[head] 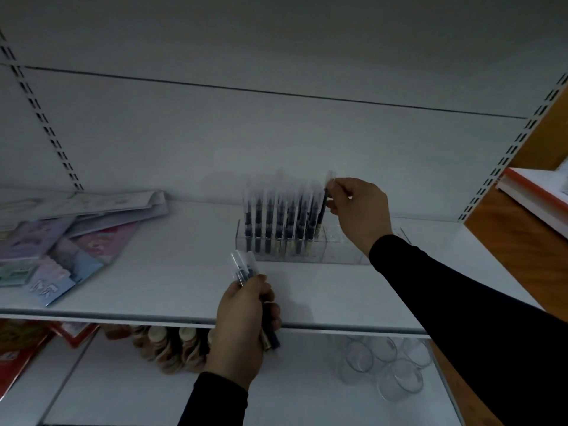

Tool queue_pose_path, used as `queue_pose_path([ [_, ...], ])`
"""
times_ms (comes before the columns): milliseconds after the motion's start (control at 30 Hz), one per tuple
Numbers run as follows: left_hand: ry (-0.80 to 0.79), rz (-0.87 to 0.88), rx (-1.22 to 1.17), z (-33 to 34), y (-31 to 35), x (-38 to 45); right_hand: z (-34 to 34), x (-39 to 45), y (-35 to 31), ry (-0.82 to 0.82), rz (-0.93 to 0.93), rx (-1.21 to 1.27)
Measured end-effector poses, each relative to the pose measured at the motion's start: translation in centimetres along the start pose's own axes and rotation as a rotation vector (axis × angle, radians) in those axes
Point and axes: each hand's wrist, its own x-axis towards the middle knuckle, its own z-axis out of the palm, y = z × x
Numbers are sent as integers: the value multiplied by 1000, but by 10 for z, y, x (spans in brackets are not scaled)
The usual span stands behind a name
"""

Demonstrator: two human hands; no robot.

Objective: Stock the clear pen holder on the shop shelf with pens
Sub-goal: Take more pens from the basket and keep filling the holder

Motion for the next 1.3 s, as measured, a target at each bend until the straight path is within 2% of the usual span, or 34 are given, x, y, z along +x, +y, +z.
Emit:
queue_pose_path([
  [400,5,30,14,0,0,-1,-4,8,-1,-98,-28,-26],
  [767,-7,36,23,0,1,-1,0,0,6,-75,-8,47],
  [967,-6,48,41,-1,0,-1,-1,-4,13,-123,-17,-83],
  [1067,-29,72,54,0,0,-3,-7,-11,12,-70,-44,-142],
  [1200,-72,68,27,3,-1,-6,-11,-29,5,62,37,-4],
  [1300,-93,61,-5,6,-2,-7,-12,-48,-1,-43,88,-16],
])
